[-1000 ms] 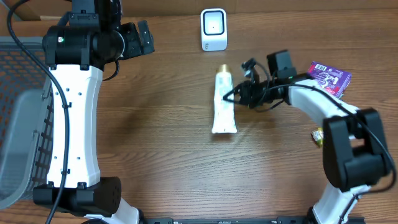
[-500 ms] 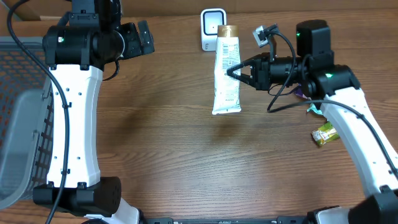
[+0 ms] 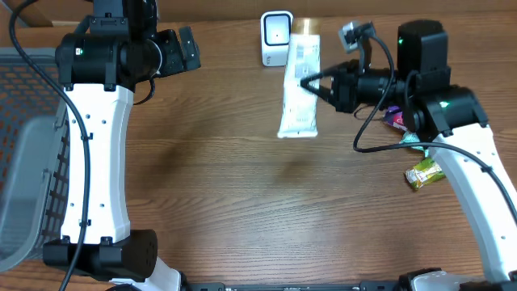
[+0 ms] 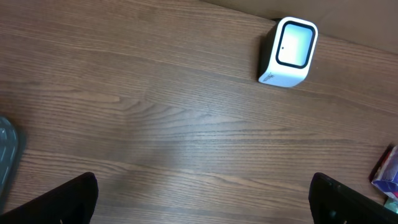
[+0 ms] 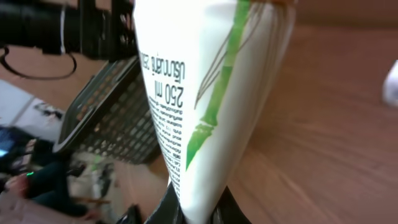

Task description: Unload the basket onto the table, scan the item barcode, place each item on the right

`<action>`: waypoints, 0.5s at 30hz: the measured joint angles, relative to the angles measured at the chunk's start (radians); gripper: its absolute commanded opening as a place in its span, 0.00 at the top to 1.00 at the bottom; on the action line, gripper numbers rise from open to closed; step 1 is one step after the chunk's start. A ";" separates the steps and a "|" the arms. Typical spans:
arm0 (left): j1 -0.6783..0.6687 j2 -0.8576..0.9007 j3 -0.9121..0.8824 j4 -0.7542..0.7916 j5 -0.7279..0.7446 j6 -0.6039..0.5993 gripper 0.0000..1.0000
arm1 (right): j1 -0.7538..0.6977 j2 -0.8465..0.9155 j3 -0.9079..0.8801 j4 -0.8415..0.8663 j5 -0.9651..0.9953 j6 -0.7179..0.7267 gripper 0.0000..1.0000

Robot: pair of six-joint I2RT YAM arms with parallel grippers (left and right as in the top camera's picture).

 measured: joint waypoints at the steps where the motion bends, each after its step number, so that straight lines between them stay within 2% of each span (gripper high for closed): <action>1: 0.000 0.000 0.000 0.000 0.000 0.000 0.00 | 0.010 0.000 0.034 -0.016 0.025 -0.003 0.97; 8: 0.000 0.000 0.000 0.000 0.000 0.000 0.00 | 0.129 -0.009 0.215 -0.056 0.264 -0.080 0.96; 12: 0.000 0.000 0.000 0.000 0.000 0.000 0.00 | 0.250 -0.005 0.217 -0.030 0.620 -0.142 0.96; 15: 0.000 0.000 0.000 0.000 0.000 0.000 0.00 | 0.347 0.045 0.217 0.060 0.925 -0.193 0.96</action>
